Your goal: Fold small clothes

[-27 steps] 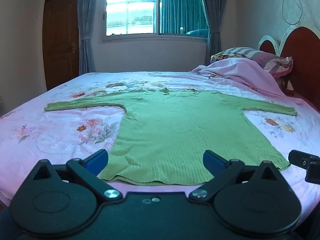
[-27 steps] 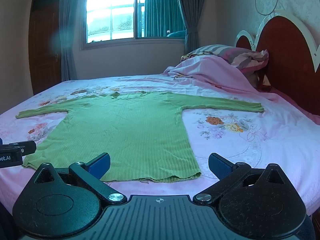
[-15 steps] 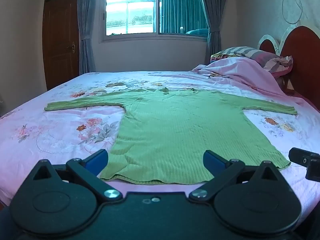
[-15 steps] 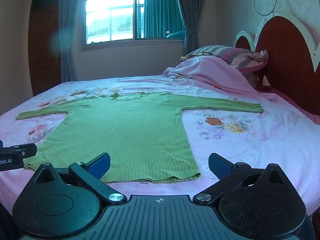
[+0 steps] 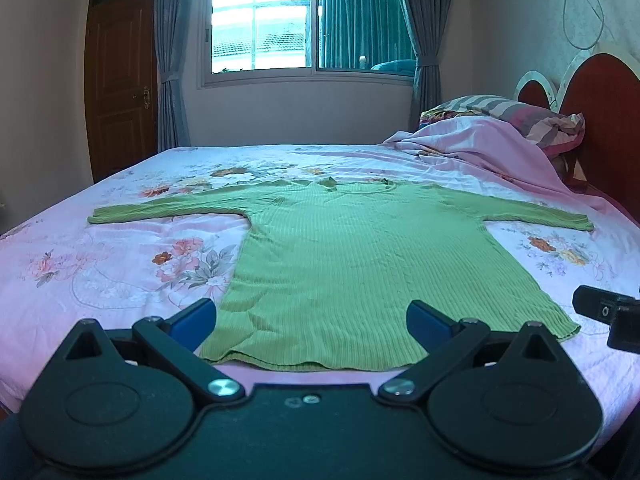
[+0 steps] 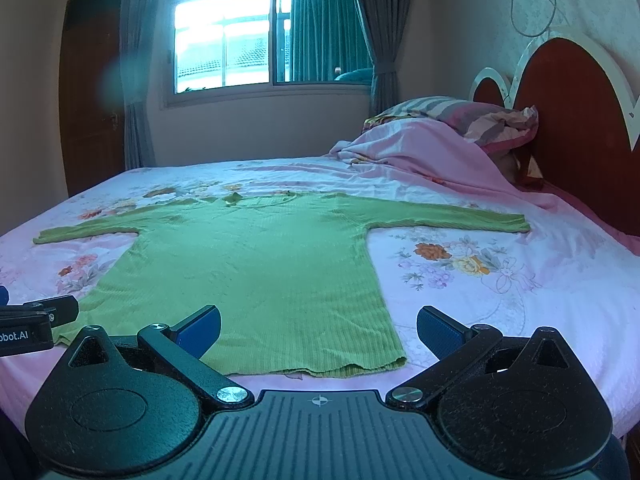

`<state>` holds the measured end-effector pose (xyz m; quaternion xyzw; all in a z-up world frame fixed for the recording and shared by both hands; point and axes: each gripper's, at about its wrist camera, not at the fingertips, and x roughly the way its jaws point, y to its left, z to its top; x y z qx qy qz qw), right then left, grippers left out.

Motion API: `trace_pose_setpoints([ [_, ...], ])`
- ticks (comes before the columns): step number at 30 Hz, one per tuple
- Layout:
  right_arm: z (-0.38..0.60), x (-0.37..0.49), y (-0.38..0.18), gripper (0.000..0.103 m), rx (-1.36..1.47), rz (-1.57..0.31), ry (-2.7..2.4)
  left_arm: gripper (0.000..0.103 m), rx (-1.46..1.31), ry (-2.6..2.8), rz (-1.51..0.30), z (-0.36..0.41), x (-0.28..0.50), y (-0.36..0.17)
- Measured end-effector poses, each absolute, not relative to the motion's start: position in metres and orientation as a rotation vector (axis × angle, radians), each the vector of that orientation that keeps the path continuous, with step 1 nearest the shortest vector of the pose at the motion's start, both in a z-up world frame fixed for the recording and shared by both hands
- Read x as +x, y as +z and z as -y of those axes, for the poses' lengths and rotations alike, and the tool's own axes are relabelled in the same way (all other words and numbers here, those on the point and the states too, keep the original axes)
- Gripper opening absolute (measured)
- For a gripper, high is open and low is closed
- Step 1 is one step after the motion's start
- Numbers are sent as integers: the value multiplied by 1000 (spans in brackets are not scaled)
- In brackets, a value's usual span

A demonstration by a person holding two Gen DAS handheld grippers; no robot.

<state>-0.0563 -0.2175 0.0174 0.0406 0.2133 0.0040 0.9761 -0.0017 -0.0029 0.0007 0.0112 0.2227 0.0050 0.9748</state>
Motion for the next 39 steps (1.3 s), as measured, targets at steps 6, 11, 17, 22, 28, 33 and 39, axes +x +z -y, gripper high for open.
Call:
trace_pose_setpoints([
  [6, 218, -57, 17, 103, 85, -426, 6, 100, 26, 9, -455, 4, -1, 2],
  [11, 218, -57, 16, 103, 83, -427, 10, 100, 30, 11, -456, 4, -1, 2],
  [17, 217, -57, 16, 103, 84, -425, 9, 100, 29, 9, -456, 3, -1, 0],
  [22, 218, -58, 16, 103, 83, -426, 9, 100, 33, 9, -457, 3, -1, -1],
  [28, 218, -58, 16, 103, 83, -426, 9, 100, 33, 9, -457, 4, -1, 0],
  [33, 218, -58, 16, 103, 83, -425, 9, 100, 32, 9, -457, 4, -1, 0],
  [39, 218, -58, 16, 103, 85, -426, 10, 100, 35, 10, -461, 5, 0, 0],
])
